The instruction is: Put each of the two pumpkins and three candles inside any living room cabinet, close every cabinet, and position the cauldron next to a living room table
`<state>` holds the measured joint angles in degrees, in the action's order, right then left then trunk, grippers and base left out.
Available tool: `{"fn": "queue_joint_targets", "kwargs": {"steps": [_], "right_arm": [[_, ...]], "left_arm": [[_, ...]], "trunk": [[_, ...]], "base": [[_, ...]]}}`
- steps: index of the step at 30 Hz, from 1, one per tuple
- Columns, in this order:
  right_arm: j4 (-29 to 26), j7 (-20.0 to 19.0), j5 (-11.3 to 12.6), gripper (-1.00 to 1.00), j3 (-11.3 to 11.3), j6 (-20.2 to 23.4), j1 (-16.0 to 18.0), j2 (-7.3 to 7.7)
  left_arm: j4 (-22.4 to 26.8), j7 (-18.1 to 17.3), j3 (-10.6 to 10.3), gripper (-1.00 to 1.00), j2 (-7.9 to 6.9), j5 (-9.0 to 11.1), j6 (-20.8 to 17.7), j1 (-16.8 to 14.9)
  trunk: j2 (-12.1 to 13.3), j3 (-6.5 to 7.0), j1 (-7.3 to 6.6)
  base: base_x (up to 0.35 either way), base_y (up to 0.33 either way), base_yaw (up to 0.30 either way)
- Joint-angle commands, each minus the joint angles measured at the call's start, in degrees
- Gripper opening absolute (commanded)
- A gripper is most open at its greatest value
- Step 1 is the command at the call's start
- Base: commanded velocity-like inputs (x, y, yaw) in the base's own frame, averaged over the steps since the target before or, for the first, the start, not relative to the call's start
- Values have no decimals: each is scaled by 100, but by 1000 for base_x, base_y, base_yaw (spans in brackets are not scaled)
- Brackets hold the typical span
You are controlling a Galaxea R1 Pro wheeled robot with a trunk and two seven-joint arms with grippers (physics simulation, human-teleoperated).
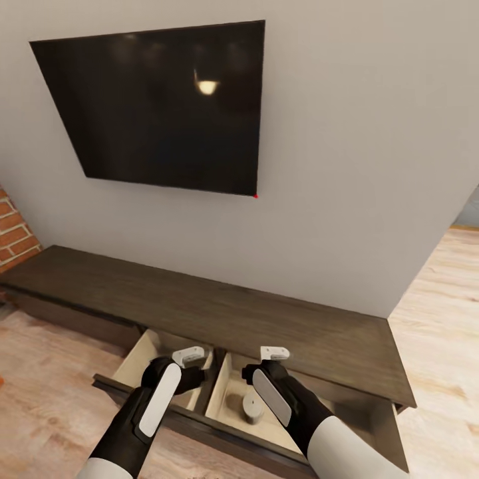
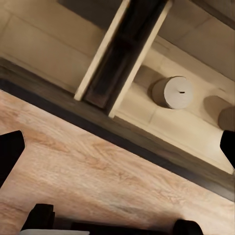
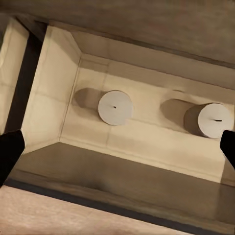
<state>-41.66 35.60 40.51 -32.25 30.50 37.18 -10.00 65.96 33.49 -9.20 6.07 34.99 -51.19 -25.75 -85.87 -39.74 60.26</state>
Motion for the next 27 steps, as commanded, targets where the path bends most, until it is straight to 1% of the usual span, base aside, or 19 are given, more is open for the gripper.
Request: {"fn": "queue_joint_targets", "kwargs": {"steps": [1, 9, 19, 24, 27], "right_arm": [[0, 0, 1, 100, 0, 0, 0, 0], [0, 0, 1, 100, 0, 0, 0, 0], [0, 0, 1, 100, 0, -2, 0, 0], [0, 0, 1, 100, 0, -8, 0, 0], [0, 0, 1, 100, 0, -9, 0, 0]], "left_arm": [[16, 0, 1, 100, 0, -1, -4, 0], [91, 0, 8, 100, 0, -1, -87, 0], [195, 0, 73, 100, 0, -1, -101, 0], [198, 0, 98, 100, -6, -1, -102, 0], [198, 0, 174, 100, -5, -1, -105, 0]], "trunk": [[0, 0, 0], [0, 0, 0], [0, 0, 0], [201, 90, -110], [321, 144, -176]], "base": [[0, 0, 292], [0, 0, 292], [0, 0, 292], [0, 0, 292], [0, 0, 292]]}}
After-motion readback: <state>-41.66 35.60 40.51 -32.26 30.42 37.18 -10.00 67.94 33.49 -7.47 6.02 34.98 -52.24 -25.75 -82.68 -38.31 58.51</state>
